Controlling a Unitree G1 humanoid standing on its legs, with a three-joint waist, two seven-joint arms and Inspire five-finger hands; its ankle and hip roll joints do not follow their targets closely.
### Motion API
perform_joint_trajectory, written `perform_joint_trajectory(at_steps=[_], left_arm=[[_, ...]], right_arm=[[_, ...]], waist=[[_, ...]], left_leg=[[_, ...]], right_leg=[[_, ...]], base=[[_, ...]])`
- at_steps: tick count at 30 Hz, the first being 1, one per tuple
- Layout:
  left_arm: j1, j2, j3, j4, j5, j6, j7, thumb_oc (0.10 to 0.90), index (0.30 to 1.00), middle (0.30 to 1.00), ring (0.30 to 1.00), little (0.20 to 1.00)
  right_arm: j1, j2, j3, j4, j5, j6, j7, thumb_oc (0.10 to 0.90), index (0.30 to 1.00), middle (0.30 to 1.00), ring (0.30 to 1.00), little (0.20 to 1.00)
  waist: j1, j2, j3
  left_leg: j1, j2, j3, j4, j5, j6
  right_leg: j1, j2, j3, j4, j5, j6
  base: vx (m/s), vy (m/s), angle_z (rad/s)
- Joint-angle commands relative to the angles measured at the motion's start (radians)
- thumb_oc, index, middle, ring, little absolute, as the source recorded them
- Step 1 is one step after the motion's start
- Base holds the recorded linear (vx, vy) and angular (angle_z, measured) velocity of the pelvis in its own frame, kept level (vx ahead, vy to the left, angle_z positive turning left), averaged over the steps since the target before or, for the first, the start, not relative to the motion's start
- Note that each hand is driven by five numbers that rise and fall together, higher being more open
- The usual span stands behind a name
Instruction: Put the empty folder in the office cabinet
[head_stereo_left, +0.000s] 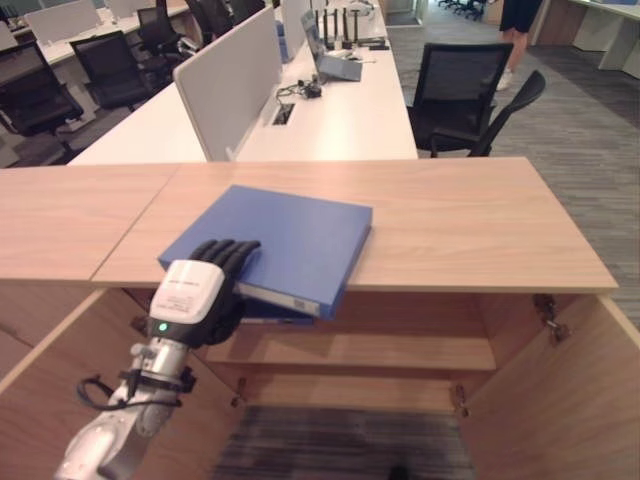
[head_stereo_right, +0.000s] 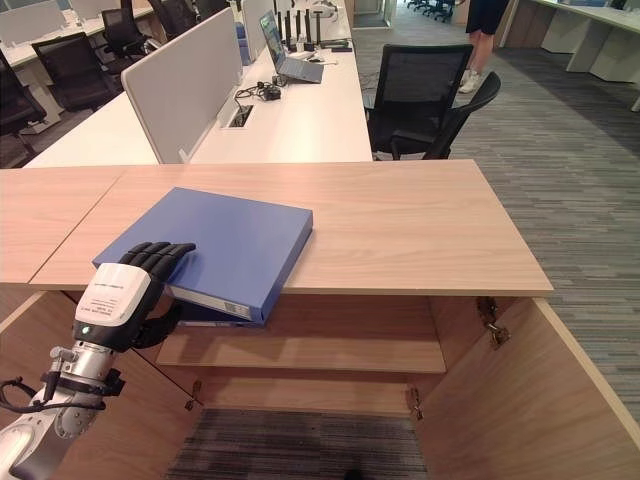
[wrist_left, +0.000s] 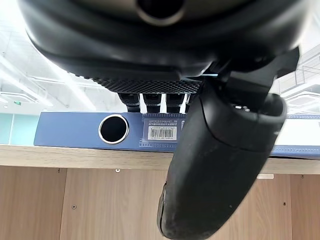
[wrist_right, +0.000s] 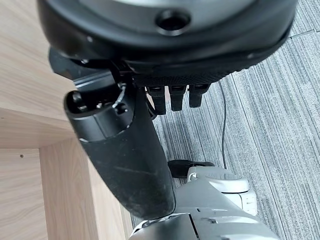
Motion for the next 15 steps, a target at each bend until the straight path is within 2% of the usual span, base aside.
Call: perform_joint_trajectory(at_steps=[1,15], left_arm=[[-0.103,0.081,0.015,-0.053,0.021,-0.01,0.021,0.8,0.9,0.9,0.9,0.9],[-0.06,0.071,0.104,-0.129,0.001,-0.01,0.044,0.8,0.9,0.9,0.9,0.9]], right_arm=[[-0.078,-0.021,-0.007,0.04,0.027,-0.015,-0.008,0.8,0.9,0.9,0.9,0.9],[-0.079,-0.011,-0.003,0.052,0.025,-0.012,-0.011,0.8,0.9,0.9,0.9,0.9]], waist=[[-0.012,-0.007,0.03],[0.003,-0.013,0.024]], left_leg=[[-0.027,0.051,-0.031,-0.002,-0.045,-0.087],[-0.023,0.05,-0.038,-0.002,-0.046,-0.087]], right_leg=[[0.15,-0.024,0.022,0.012,-0.177,0.086],[0.155,-0.024,0.017,0.012,-0.176,0.084]], base=[[0.0,0.0,0.0],[0.0,0.0,0.0]])
